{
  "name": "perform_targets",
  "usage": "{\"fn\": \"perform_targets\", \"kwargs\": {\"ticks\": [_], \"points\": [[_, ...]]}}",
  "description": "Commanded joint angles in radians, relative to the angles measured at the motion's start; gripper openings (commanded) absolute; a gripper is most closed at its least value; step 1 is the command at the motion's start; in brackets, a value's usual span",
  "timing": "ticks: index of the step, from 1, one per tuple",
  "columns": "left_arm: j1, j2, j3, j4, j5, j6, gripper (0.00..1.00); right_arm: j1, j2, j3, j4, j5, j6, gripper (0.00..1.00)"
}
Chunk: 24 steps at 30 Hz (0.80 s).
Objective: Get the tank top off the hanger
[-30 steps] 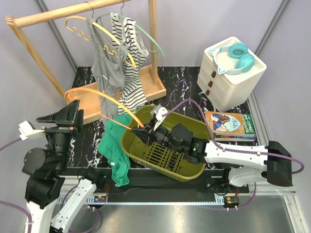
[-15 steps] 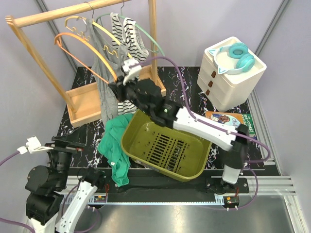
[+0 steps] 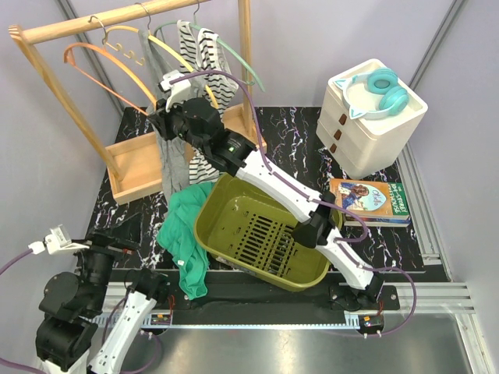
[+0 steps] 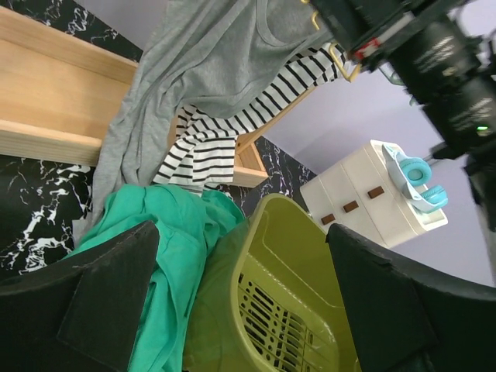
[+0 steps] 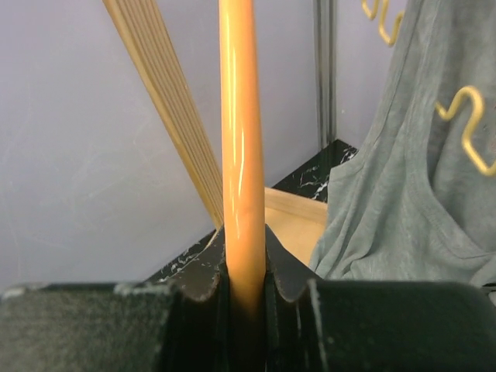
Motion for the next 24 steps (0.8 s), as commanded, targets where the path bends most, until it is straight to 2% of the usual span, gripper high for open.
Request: {"fn": "perform_targets", "kwargs": {"ticks": [1,24], "points": [[-0.001,-0.055,0.055,-0.011,0.004,0.066,0.95,-0.031,0.027,0.025,0.055,-0.071,0.057,0.0],[-0.001,-0.014,0.057,-0.013,0.061,0.074,0.97,-0.071,0.137,0.082,0.224,-0.085,0.128,0.0]]}}
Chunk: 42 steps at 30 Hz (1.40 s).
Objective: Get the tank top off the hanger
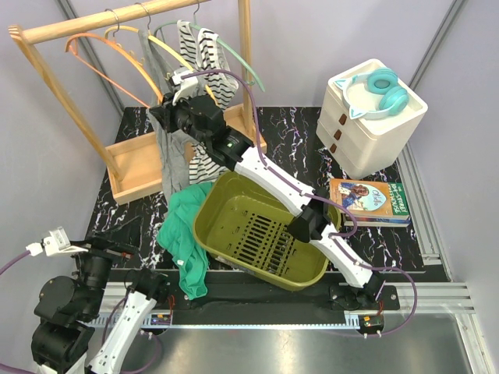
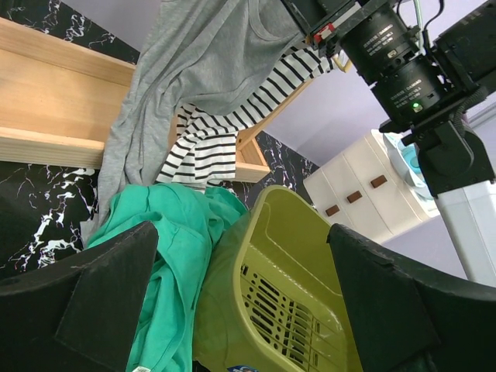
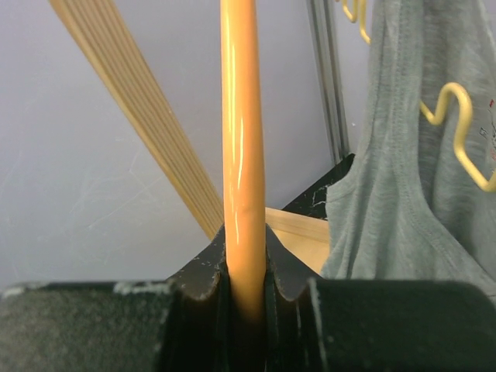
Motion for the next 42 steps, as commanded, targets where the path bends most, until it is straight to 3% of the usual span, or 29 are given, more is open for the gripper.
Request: {"fn": "perform_targets", "kwargs": {"ticks": [1,7,12,15,17,18,21,25,33,36,42], "points": [[-0.001,-0.014,0.016,0.021,0.033,0.023,0.97,-0.007,0.038,0.058,0.087,-0.003,0.024,0.0],[-0.003,0.044,0.01,0.021,0.067,0.046,0.99,-0.007,0.032,0.034,0.086,-0.025,0.049,0.04],[-0.001,0.116,-0.017,0.016,0.11,0.055,0.99,0.013,-0.043,-0.02,0.023,-0.001,0.052,0.5],[-0.001,0.168,-0.033,0.012,0.141,0.033,0.99,0.023,-0.127,-0.109,-0.02,0.022,0.072,0.68],[-0.001,0.191,-0.052,0.0,0.136,0.009,0.99,0.031,-0.207,-0.193,-0.051,0.039,0.093,0.74],[-0.001,0.216,-0.055,-0.01,0.127,-0.008,0.99,0.033,-0.241,-0.278,-0.051,0.046,0.095,0.83],[-0.001,0.267,-0.076,-0.057,0.08,-0.092,0.99,0.048,-0.377,-0.452,-0.051,0.082,0.089,0.92],[-0.001,0.362,-0.102,-0.131,-0.006,-0.259,0.99,0.075,-0.596,-0.67,-0.043,0.161,0.084,0.97],[0.001,0.665,-0.109,-0.18,-0.056,-0.404,0.99,0.094,-0.991,-1.191,0.009,0.235,0.152,1.0],[0.011,0.744,-0.156,-0.168,-0.031,-0.463,0.99,0.097,-1.147,-1.353,0.029,0.234,0.178,1.0],[0.106,0.889,-0.288,-0.016,0.151,-0.463,0.99,0.102,-1.39,-1.571,0.034,0.218,0.23,1.0]]}}
